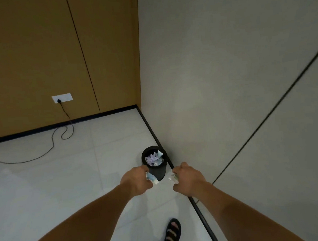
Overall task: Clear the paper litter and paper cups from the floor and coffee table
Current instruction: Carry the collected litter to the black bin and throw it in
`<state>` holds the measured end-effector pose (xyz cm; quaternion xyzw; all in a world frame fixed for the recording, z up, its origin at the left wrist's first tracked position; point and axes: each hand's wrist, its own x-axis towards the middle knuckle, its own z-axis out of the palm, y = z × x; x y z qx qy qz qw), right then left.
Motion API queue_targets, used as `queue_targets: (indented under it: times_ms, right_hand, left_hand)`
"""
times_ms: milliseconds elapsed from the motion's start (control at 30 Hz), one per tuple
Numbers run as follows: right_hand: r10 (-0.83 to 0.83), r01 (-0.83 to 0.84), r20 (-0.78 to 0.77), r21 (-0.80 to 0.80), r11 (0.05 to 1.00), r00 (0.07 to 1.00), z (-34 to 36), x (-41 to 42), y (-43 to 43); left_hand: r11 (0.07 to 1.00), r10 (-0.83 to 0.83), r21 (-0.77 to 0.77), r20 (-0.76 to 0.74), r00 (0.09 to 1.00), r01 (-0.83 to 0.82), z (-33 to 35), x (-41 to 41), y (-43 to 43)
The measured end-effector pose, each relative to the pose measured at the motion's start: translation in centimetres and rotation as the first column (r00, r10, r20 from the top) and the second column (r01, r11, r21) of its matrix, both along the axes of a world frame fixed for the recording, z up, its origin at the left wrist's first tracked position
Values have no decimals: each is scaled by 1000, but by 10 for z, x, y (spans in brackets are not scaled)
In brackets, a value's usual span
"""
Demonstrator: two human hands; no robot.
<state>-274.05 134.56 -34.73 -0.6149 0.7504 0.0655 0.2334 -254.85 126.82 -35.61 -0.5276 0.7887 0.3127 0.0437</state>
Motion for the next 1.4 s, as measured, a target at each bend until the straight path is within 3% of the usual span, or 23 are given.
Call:
queue_targets:
  times_ms: [333,533,867,1033,1133,1233,1400]
  right_hand:
    - [75,-79,53,77,994,996,-19,-87,-188]
    - [8,-26,102,173,985,995,-66,-109,-273]
    - [-208,154,138,327,933,968,-270,-130,-391]
    - [-186,133,149,310,941,971,-398,-137,-425]
    - [-169,110,166,317,942,972,-463,-140,-430]
    - [-182,93,198,390,916,963,-508,-139,-425]
    - [-198,66,245,460,885,949,-522,-134,-424]
  left_hand:
    - [994,74,83,19,997,-75,-18,-85,-164]
    - [975,37,218,43,998,-45,-78,-113,-261]
    - [939,20,341,51,998,-36,-296,-164,-407]
    - [922,55,378,99,994,-88,-429,-190,-438]
    - [896,84,435,37,996,-92,-492,-200,-443]
    - [882,125,459,-3,992,-110,-529,-200,-444]
    - [917,167,352,84,982,-186,-530,-180,-447]
